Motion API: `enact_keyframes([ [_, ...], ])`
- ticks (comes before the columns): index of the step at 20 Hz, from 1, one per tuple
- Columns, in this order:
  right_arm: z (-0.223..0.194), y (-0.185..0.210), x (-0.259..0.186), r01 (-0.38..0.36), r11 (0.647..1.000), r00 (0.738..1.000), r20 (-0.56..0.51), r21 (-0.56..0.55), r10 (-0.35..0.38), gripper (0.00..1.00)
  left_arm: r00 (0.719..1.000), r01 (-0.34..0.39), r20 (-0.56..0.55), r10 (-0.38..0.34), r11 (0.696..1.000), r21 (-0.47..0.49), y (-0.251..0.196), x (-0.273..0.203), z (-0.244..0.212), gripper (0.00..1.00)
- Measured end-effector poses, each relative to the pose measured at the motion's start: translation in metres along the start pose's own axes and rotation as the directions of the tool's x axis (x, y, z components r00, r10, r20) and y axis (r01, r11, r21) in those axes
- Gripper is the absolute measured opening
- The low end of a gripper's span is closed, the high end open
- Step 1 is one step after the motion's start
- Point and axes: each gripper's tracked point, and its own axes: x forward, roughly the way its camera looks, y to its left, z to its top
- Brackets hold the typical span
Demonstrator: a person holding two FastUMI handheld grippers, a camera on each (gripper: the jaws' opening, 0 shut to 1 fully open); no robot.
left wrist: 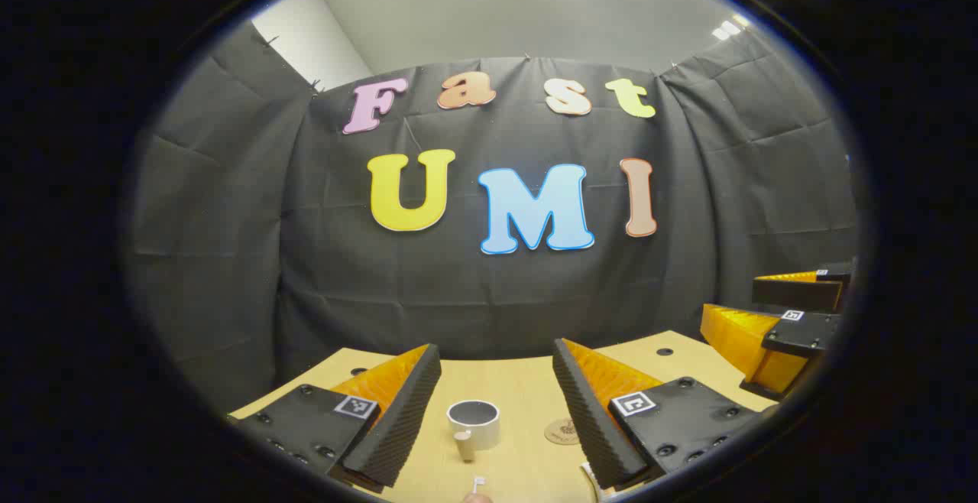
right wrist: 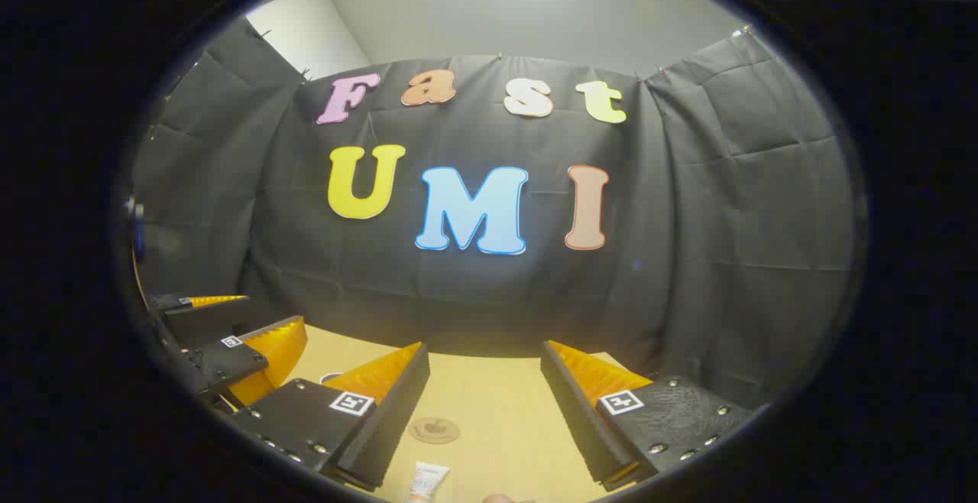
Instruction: Put the toothbrush and toothpaste on the desktop into the cup, then pick up the cup and place it on the coaster on the desktop.
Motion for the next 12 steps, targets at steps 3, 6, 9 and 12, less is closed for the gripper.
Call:
enact_keyframes([
  [3,-0.001,0.000,-0.001,-0.001,1.000,1.000,-0.005,-0.003,0.001,0.92,1.000,0.000,-0.008,0.000,1.000,-0.007,-0.001,0.000,-0.003,0.95],
  [6,-0.003,0.001,-0.001,-0.005,1.000,1.000,-0.011,-0.008,0.005,0.92,1.000,-0.002,-0.020,0.002,1.000,-0.011,0.001,0.000,-0.006,0.95],
  [9,-0.008,0.002,-0.002,-0.011,1.000,0.999,-0.032,-0.010,0.010,0.92,0.999,0.003,-0.049,-0.004,1.000,-0.016,0.000,0.001,-0.014,0.95],
  [12,-0.019,0.004,-0.004,-0.017,1.000,0.997,-0.079,-0.009,0.017,0.92,0.995,0.018,-0.099,-0.020,1.000,-0.025,-0.002,0.001,-0.027,0.95],
])
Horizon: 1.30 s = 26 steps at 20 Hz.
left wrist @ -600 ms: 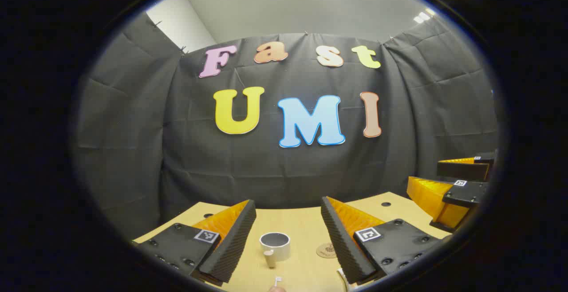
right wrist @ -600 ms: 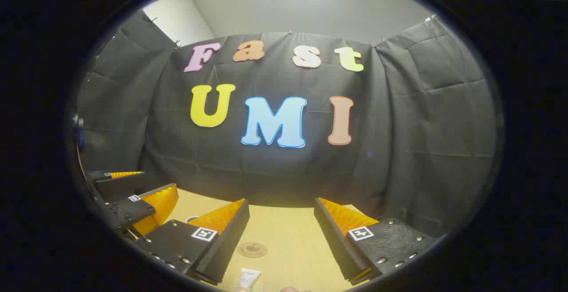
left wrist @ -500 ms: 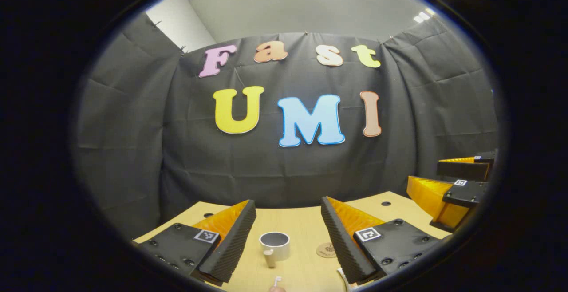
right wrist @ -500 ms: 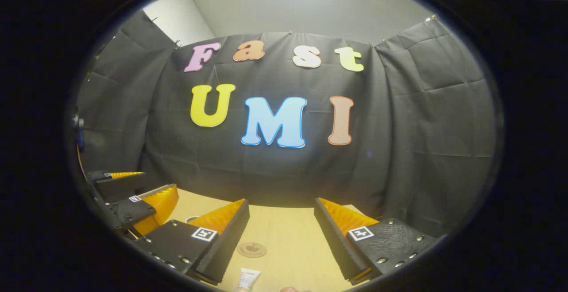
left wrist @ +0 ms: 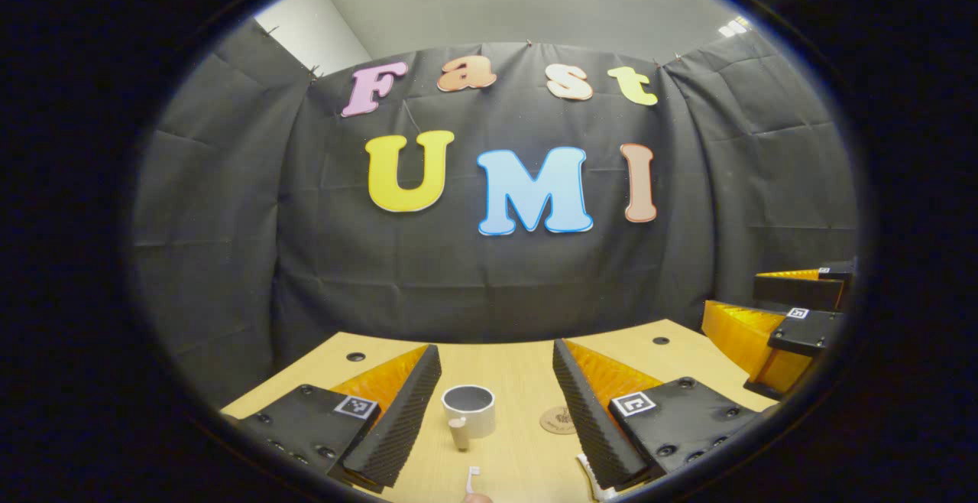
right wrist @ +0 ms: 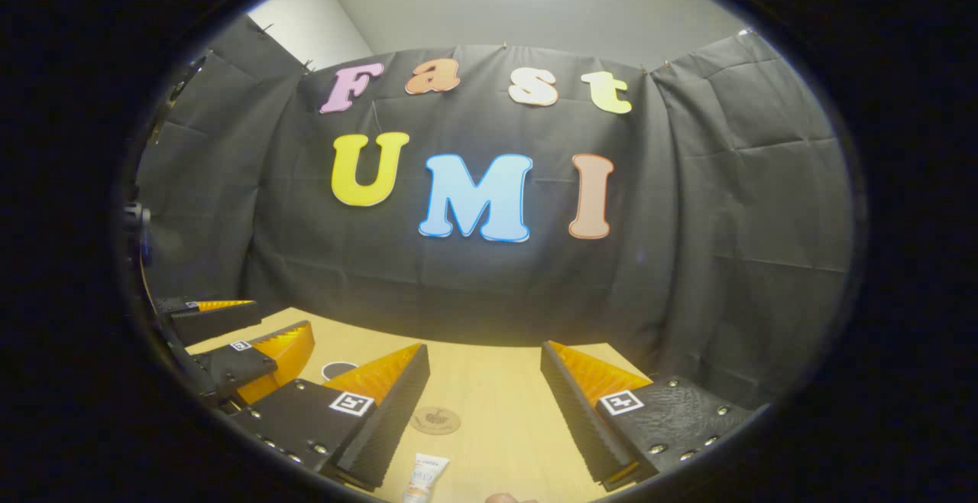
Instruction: Put the toothbrush and toothpaste on the desktop into the cup, then pick up the cup and place it on the coaster on the desktop.
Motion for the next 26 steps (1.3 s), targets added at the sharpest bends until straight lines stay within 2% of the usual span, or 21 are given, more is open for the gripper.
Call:
enact_keyframes([
  [6,-0.031,0.010,0.007,-0.020,0.999,0.990,-0.139,0.039,0.025,0.92,0.993,0.003,-0.120,-0.003,1.000,0.006,0.004,0.001,-0.028,0.95],
  [10,-0.062,0.019,0.012,-0.030,0.998,0.965,-0.257,0.053,0.043,0.92,0.974,0.004,-0.228,0.000,1.000,0.014,0.008,0.004,-0.056,0.95],
  [14,-0.098,0.034,0.014,-0.066,0.996,0.917,-0.391,0.052,0.081,0.92,0.930,0.008,-0.368,-0.010,1.000,-0.007,0.009,0.006,-0.094,0.95],
  [19,-0.133,0.045,0.017,-0.095,0.994,0.844,-0.524,0.056,0.110,0.92,0.854,0.004,-0.519,-0.030,0.999,-0.053,0.007,0.005,-0.136,0.96],
  [26,-0.173,0.051,0.016,-0.085,0.990,0.736,-0.662,0.113,0.139,0.92,0.747,-0.022,-0.664,-0.037,0.997,-0.080,0.016,0.007,-0.177,0.96],
])
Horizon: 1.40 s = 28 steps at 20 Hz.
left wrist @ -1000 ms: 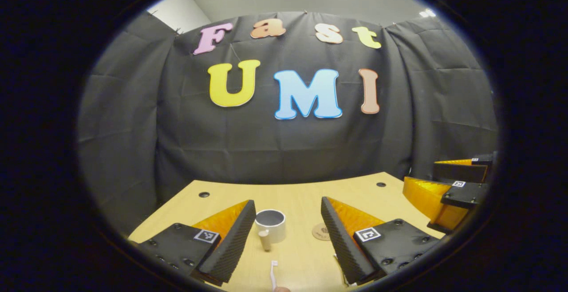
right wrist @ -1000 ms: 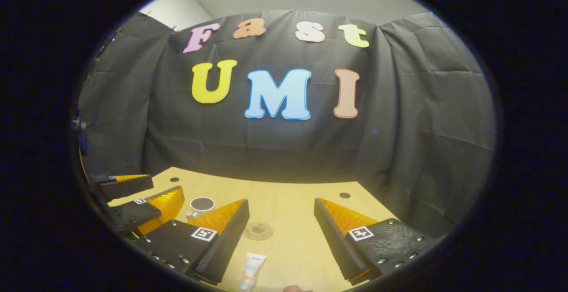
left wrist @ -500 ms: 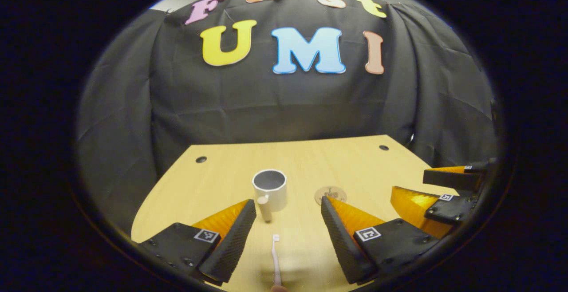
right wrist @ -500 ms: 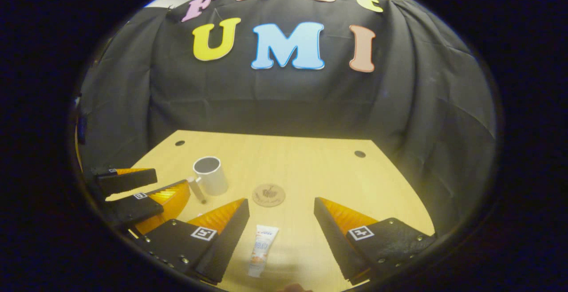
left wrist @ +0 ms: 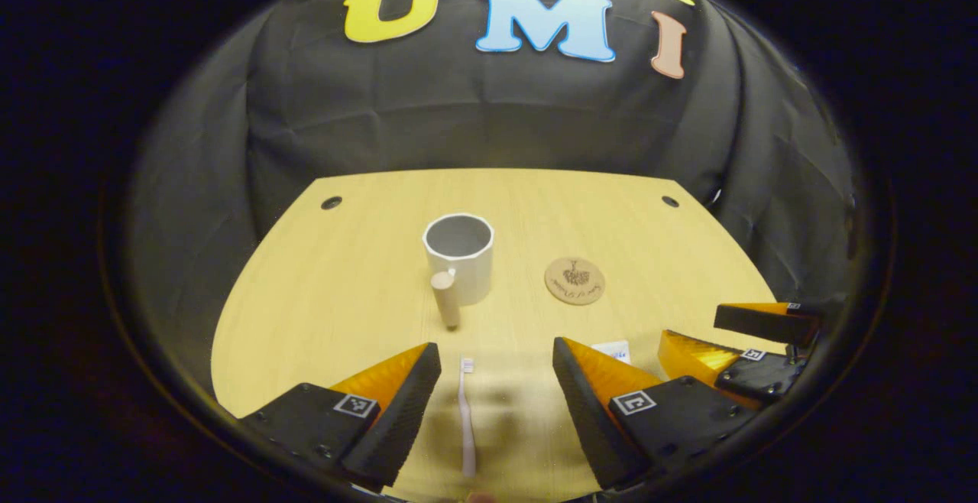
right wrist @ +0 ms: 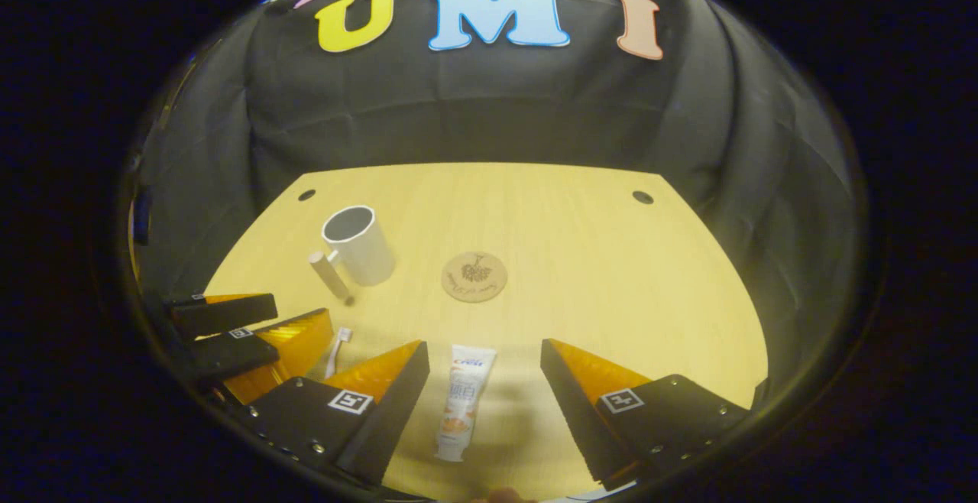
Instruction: Put the toothbrush and toothpaste on the desktop into the cup, then pick up the cup and place it on the coaster on the desktop.
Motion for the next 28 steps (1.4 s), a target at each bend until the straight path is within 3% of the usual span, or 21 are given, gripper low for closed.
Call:
enact_keyframes([
  [3,-0.010,0.001,0.009,-0.003,1.000,0.998,-0.059,-0.004,0.003,0.92,0.998,-0.015,-0.068,0.015,1.000,0.013,0.009,0.012,-0.018,0.96],
  [4,-0.016,0.002,0.011,-0.007,1.000,0.997,-0.082,-0.009,0.006,0.92,0.995,-0.013,-0.096,0.015,1.000,0.015,0.009,0.014,-0.024,0.91],
  [5,-0.020,0.004,0.013,-0.014,1.000,0.994,-0.104,-0.010,0.013,0.92,0.992,-0.011,-0.127,0.012,1.000,0.012,0.009,0.016,-0.031,0.95],
  [9,-0.038,0.010,0.020,-0.032,0.999,0.982,-0.188,-0.005,0.031,0.93,0.971,-0.010,-0.239,0.009,1.000,0.000,0.012,0.024,-0.059,0.96],
  [17,-0.069,0.014,0.035,-0.045,0.999,0.938,-0.345,0.000,0.042,0.94,0.916,-0.021,-0.401,-0.008,0.997,-0.068,0.020,0.035,-0.099,0.96],
  [18,-0.073,0.016,0.036,-0.051,0.999,0.930,-0.363,0.009,0.051,0.94,0.908,-0.024,-0.418,-0.010,0.997,-0.076,0.021,0.036,-0.103,1.00],
  [19,-0.076,0.018,0.038,-0.054,0.998,0.923,-0.381,0.015,0.056,0.94,0.902,-0.030,-0.432,-0.008,0.996,-0.080,0.022,0.037,-0.107,0.95],
  [23,-0.087,0.024,0.043,-0.071,0.997,0.894,-0.441,0.041,0.082,0.94,0.860,-0.043,-0.510,0.004,0.997,-0.064,0.026,0.037,-0.119,0.97],
  [24,-0.089,0.026,0.043,-0.074,0.996,0.887,-0.453,0.047,0.087,0.94,0.855,-0.038,-0.518,-0.002,0.997,-0.067,0.026,0.039,-0.120,0.92],
  [25,-0.089,0.027,0.044,-0.078,0.996,0.883,-0.460,0.051,0.093,0.94,0.849,-0.035,-0.528,-0.005,0.997,-0.067,0.025,0.039,-0.123,0.97],
  [28,-0.093,0.029,0.048,-0.079,0.995,0.871,-0.482,0.062,0.099,0.94,0.837,-0.033,-0.547,-0.005,0.998,-0.059,0.025,0.042,-0.127,1.00],
])
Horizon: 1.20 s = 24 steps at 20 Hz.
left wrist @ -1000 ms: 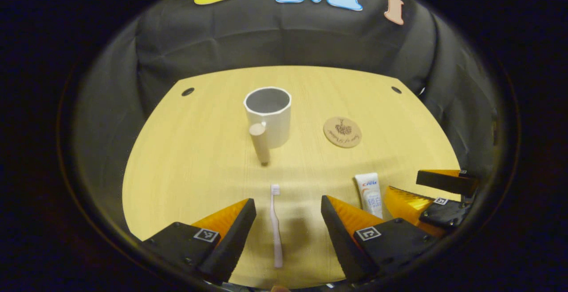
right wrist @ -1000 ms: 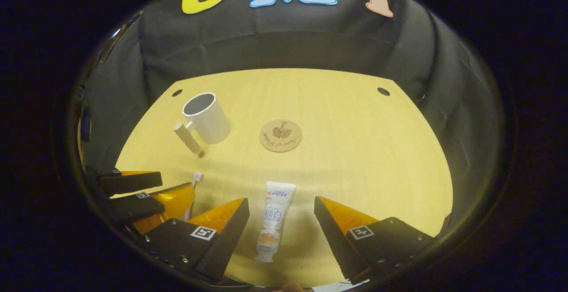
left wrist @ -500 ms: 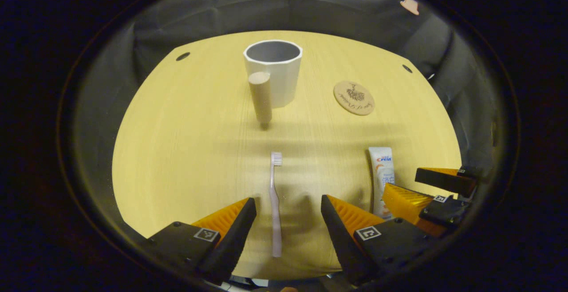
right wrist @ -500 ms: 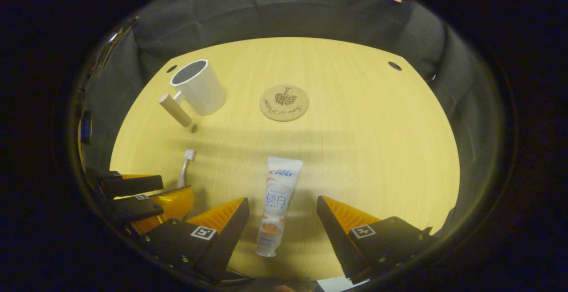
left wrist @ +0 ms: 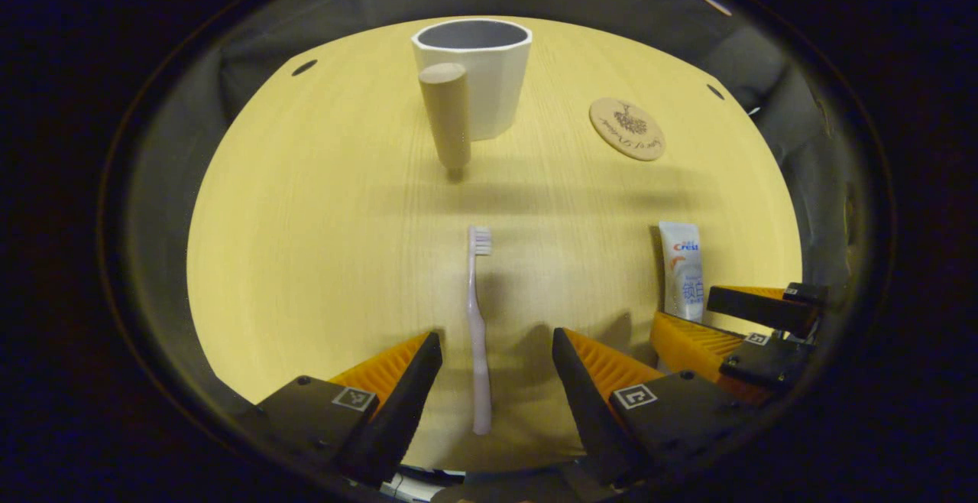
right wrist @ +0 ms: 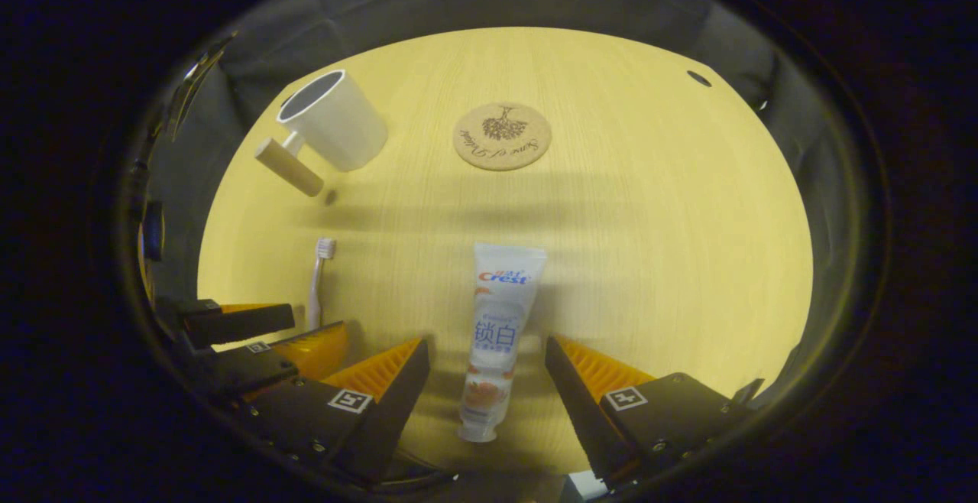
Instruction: Put the toothbrush and toothpaste on the desktop into the cup, then pick up the cup and place it on the coaster on the desktop.
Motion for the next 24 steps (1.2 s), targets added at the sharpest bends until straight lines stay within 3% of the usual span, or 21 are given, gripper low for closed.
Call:
enact_keyframes([
  [5,-0.002,-0.003,0.005,0.006,1.000,1.000,-0.024,0.013,-0.006,0.91,0.999,-0.004,-0.042,0.004,1.000,0.001,0.003,0.006,-0.007,0.96],
  [6,-0.002,-0.002,0.006,0.004,1.000,1.000,-0.028,0.013,-0.004,0.90,0.999,-0.004,-0.049,0.004,1.000,0.000,0.004,0.007,-0.008,0.92],
  [10,-0.004,-0.004,0.008,0.010,1.000,0.999,-0.036,0.010,-0.010,0.80,0.998,-0.032,-0.058,0.033,0.999,0.008,0.010,0.008,-0.008,0.98],
  [11,-0.005,-0.003,0.008,0.006,1.000,0.999,-0.040,0.005,-0.006,0.75,0.997,-0.039,-0.059,0.040,0.999,0.010,0.012,0.008,-0.009,0.83],
  [12,-0.006,-0.005,0.009,0.017,1.000,0.999,-0.041,0.001,-0.017,0.74,0.997,-0.048,-0.061,0.048,0.999,0.010,0.015,0.008,-0.008,0.80],
  [13,-0.006,-0.004,0.009,0.016,1.000,0.999,-0.046,-0.002,-0.016,0.67,0.997,-0.048,-0.060,0.049,0.999,0.008,0.015,0.007,-0.008,0.67],
  [14,-0.008,-0.004,0.010,0.016,1.000,0.999,-0.048,-0.006,-0.016,0.69,0.997,-0.051,-0.061,0.052,0.999,0.010,0.017,0.006,-0.008,0.71],
  [15,-0.009,-0.005,0.012,0.021,1.000,0.998,-0.051,-0.009,-0.022,0.69,0.997,-0.056,-0.060,0.056,0.998,0.010,0.018,0.007,-0.008,0.60],
  [16,-0.010,-0.002,0.012,0.011,1.000,0.998,-0.055,0.002,-0.011,0.53,0.997,-0.055,-0.056,0.055,0.998,0.008,0.018,0.009,-0.008,0.56],
  [17,-0.011,-0.001,0.012,0.007,1.000,0.998,-0.064,0.001,-0.007,0.49,0.997,-0.057,-0.054,0.057,0.998,0.004,0.018,0.007,-0.008,0.58],
  [18,-0.014,-0.004,0.014,0.019,1.000,0.998,-0.068,-0.006,-0.019,0.51,0.997,-0.057,-0.056,0.058,0.998,0.010,0.017,0.006,-0.007,0.51],
  [20,-0.013,-0.003,0.014,0.017,1.000,0.998,-0.060,0.004,-0.016,0.40,0.997,-0.046,-0.061,0.045,0.999,-0.005,0.012,0.009,-0.008,0.48],
  [21,-0.012,-0.003,0.013,0.017,1.000,0.998,-0.059,-0.001,-0.017,0.40,0.997,-0.043,-0.056,0.044,0.999,0.005,0.011,0.008,-0.008,0.19],
  [23,-0.010,-0.003,0.013,0.018,1.000,0.999,-0.052,0.015,-0.017,0.32,0.998,-0.047,-0.051,0.048,0.999,0.015,0.011,0.007,-0.007,0.24],
  [24,-0.012,-0.004,0.012,0.013,1.000,0.998,-0.055,0.014,-0.013,0.30,0.998,-0.040,-0.047,0.041,0.999,0.015,0.011,0.006,-0.008,0.19],
])
